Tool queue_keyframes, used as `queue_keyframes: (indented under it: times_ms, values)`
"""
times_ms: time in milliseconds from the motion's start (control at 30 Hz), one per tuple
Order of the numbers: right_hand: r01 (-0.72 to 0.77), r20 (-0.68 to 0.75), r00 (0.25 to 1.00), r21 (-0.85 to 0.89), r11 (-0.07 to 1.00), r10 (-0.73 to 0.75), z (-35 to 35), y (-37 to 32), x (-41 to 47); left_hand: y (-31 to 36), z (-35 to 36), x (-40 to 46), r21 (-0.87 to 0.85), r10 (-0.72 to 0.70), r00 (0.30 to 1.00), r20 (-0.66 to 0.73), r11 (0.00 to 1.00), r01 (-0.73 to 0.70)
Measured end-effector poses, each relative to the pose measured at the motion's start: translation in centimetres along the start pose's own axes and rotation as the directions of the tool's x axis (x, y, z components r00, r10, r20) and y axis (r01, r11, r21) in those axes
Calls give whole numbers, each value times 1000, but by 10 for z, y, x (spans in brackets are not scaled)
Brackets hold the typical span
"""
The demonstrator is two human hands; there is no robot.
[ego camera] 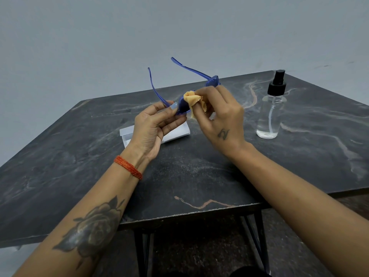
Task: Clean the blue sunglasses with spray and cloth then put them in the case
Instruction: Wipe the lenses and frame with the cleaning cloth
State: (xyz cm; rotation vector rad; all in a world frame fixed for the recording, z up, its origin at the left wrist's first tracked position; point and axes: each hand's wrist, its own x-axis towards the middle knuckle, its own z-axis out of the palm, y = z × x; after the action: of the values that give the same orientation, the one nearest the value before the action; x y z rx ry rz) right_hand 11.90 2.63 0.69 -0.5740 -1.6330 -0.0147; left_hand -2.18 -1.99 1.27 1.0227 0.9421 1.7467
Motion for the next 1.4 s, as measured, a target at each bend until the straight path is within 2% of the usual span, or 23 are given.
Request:
queue_keyframes:
  times_ms: [200,433,600,833,967,1100,1200,1400]
  values:
    - [-86,77,993,-59,995,90,0,3,-3,0,-3,0,-42,-12,1000,-28,999,11]
    - [110,161,982,-40,993,-102,2,-1,-9,0,-2,-1,-27,0,1000,-16,1000,0]
    - [156,159,976,-19,988,-151,2,0,-9,0,-3,-1,-17,-1,1000,-14,1000,1]
    - [-39,76,996,-49,998,43,0,5,-5,-1,-3,0,-40,-15,999,-38,999,13]
    - [-69,-14,998,-29,997,68,2,6,-2,-1,-2,0,-15,-7,999,-33,1000,6]
    - [19,-33,999,-6,1000,-19,4,3,-2,-2,-2,0,19,-2,1000,-20,1000,2]
    - [122,34,992,-20,992,-121,4,-1,-5,-3,-3,1,38,8,1000,-8,999,-8]
    - [227,149,964,-27,974,-221,1,-1,-7,-4,-4,2,25,7,1000,-16,1000,-7]
